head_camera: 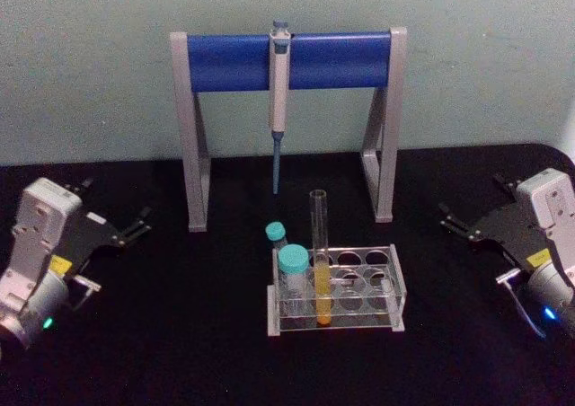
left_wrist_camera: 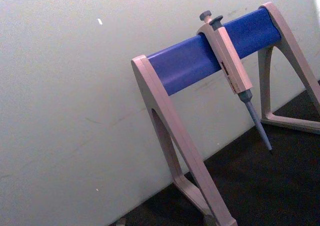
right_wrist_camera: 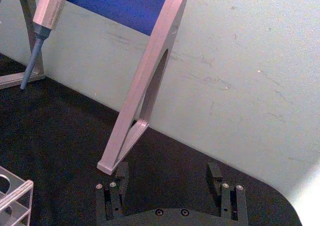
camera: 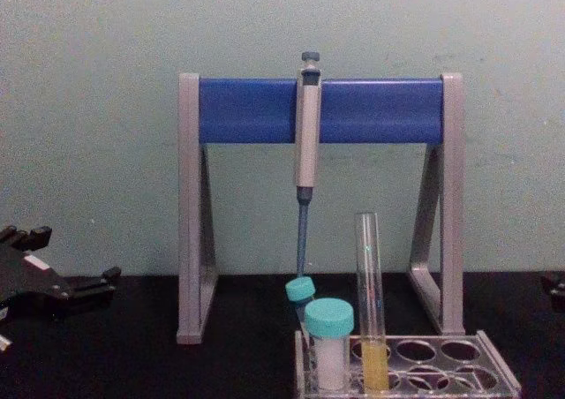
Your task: Pick up the test tube from the test tube rack, shake it, then place it back into the test tube rack.
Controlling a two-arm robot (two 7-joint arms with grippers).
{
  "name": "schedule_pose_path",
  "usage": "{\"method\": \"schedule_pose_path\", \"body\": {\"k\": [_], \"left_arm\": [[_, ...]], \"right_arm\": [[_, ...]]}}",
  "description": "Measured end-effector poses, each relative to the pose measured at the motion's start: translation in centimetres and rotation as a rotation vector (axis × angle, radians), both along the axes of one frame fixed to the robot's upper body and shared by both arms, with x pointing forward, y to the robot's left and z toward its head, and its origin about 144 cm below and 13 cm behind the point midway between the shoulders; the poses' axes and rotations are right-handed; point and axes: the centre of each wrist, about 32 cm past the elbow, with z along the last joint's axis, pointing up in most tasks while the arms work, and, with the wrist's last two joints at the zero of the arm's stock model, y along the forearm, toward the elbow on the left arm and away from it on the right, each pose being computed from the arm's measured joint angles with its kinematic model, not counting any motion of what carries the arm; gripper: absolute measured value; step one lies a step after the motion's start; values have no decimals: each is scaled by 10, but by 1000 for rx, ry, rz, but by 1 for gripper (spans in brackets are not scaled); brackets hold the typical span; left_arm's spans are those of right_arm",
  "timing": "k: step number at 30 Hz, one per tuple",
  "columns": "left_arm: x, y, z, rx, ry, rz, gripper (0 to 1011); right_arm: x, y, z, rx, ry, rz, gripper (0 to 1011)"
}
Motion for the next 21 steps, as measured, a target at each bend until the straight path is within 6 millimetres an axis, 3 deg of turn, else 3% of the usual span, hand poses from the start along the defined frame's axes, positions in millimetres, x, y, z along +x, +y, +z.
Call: {"method": "schedule_pose_path", "body": {"k": [21], "left_arm": [[0,0,0,0,0,0,1001]], "right_arm": [[0,0,0,-1,0,-1,1000]]}}
